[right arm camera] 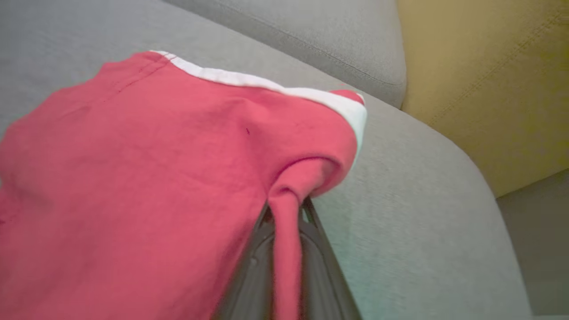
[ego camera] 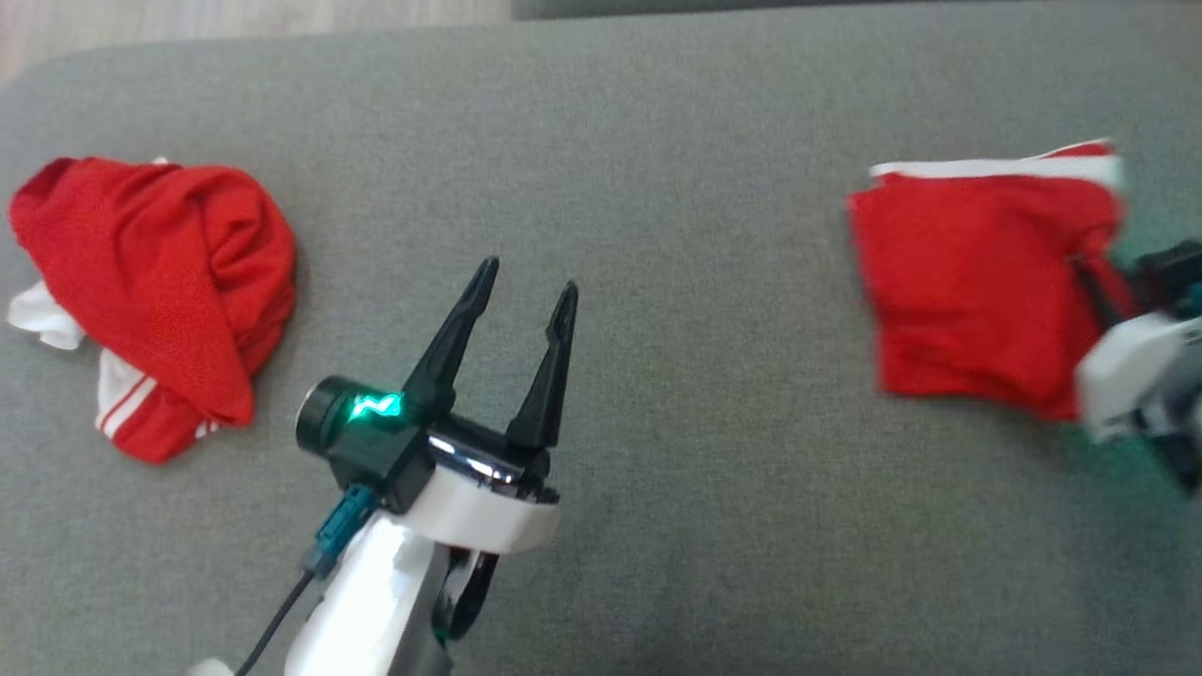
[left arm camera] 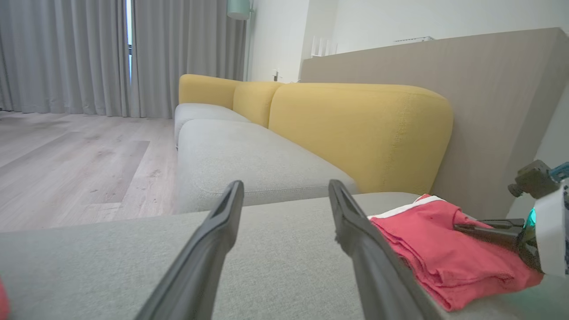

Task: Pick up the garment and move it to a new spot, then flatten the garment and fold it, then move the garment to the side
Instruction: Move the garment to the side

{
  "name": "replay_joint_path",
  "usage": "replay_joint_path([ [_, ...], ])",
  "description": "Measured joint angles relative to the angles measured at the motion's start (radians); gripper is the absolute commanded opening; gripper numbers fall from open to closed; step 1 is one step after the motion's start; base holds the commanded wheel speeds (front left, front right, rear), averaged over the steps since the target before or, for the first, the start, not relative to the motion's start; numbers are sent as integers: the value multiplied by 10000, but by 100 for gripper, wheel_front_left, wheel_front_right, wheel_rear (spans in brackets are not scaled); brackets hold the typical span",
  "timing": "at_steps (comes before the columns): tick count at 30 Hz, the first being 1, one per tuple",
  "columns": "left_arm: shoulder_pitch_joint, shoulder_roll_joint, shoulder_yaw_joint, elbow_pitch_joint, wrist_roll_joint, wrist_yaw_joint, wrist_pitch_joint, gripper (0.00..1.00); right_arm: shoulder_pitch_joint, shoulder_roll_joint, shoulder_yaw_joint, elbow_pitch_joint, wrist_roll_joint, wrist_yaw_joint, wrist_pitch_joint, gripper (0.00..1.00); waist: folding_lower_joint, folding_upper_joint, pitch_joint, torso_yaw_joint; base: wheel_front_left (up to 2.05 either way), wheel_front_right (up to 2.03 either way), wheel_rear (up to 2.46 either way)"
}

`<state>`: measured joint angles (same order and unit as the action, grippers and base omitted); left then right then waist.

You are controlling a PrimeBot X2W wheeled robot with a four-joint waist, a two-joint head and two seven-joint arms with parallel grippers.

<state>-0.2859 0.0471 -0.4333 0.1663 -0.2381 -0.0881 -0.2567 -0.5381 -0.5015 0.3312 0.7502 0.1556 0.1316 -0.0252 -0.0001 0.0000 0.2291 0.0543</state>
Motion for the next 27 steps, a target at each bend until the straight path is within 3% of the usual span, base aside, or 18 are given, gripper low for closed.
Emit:
replay_joint_path([
  [7,-719,-4,-276,-199,-8,0,0,100,-716,-1858,414,153,378,0,255,0,2,0,700,65,0,0,0],
  [10,-936,-4,-385,-215,-104,-2,0,100,-1055,-2374,255,449,380,0,445,0,2,0,1034,191,0,0,0],
  [15,-1039,-4,-449,-219,-104,-2,0,100,-1346,-2757,-481,1174,104,0,516,0,2,0,1421,460,0,0,0],
  [20,-1067,-6,-439,-215,-104,-2,0,100,-1530,-2736,-1250,1674,-399,0,224,0,3,0,1597,595,0,0,0],
  [21,-1077,-4,-426,-207,-104,-2,0,100,-1552,-2702,-1390,1722,-499,0,134,67,3,0,1601,592,0,0,0],
  [22,-1092,-4,-412,-199,-104,-2,0,100,-1554,-2660,-1501,1733,-627,0,27,100,2,0,1596,587,0,0,0],
  [27,-1134,-4,-219,-69,-102,-6,0,100,-1643,-2115,-2079,1820,-1081,0,-439,100,2,0,1391,505,0,0,0],
])
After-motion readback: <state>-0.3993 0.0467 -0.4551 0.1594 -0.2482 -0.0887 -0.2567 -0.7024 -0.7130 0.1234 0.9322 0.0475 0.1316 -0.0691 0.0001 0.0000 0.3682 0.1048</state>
